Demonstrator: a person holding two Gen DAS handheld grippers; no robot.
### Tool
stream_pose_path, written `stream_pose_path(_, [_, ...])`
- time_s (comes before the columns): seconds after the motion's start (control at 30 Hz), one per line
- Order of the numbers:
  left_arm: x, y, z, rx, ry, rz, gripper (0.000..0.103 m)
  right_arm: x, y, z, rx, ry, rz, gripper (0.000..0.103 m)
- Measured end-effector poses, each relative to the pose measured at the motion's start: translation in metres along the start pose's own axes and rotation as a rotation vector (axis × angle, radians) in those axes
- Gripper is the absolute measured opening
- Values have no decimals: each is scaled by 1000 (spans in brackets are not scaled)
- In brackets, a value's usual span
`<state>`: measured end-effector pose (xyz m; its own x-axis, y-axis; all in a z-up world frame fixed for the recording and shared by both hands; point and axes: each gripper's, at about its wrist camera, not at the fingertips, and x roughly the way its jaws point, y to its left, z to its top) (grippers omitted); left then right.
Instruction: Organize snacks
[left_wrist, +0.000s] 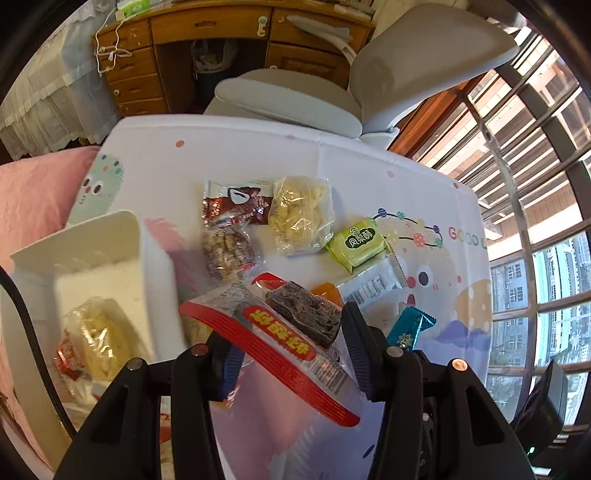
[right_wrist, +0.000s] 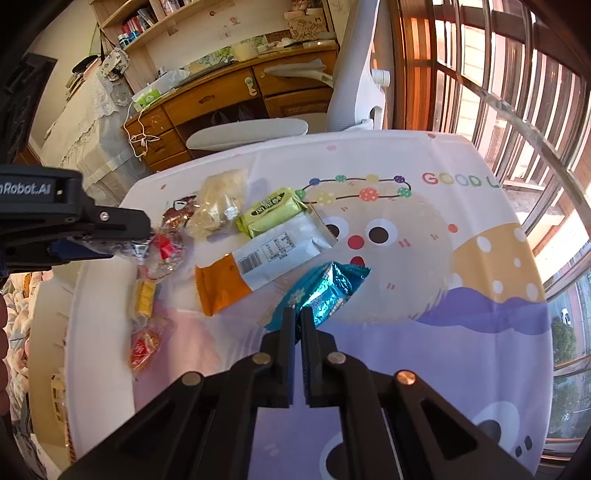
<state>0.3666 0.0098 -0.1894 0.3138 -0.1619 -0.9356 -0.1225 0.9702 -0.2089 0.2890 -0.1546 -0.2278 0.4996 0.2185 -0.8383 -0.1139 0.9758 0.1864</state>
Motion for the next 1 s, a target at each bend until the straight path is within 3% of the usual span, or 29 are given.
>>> stream_pose_path(0.23, [-39, 12, -18, 41, -51, -34, 49, -27, 13, -5, -22, -32, 3, 2])
stream_pose_path(0.33, [-55, 22, -29, 43, -73, -106, 49, -41, 20, -7, -43, -52, -1, 2])
stream_pose_path(0.6, [-92, 44, -62, 111, -135, -188, 49, -77, 43, -16, -68, -100, -20, 2])
stream_pose_path(0.77, [-119, 68, -78, 138, -191, -250, 49, -99, 72, -29, -109, -135, -37, 2])
stream_pose_path(1.0, [-153, 109, -96, 179, -239, -268, 49, -116, 118, -53, -116, -145, -28, 2])
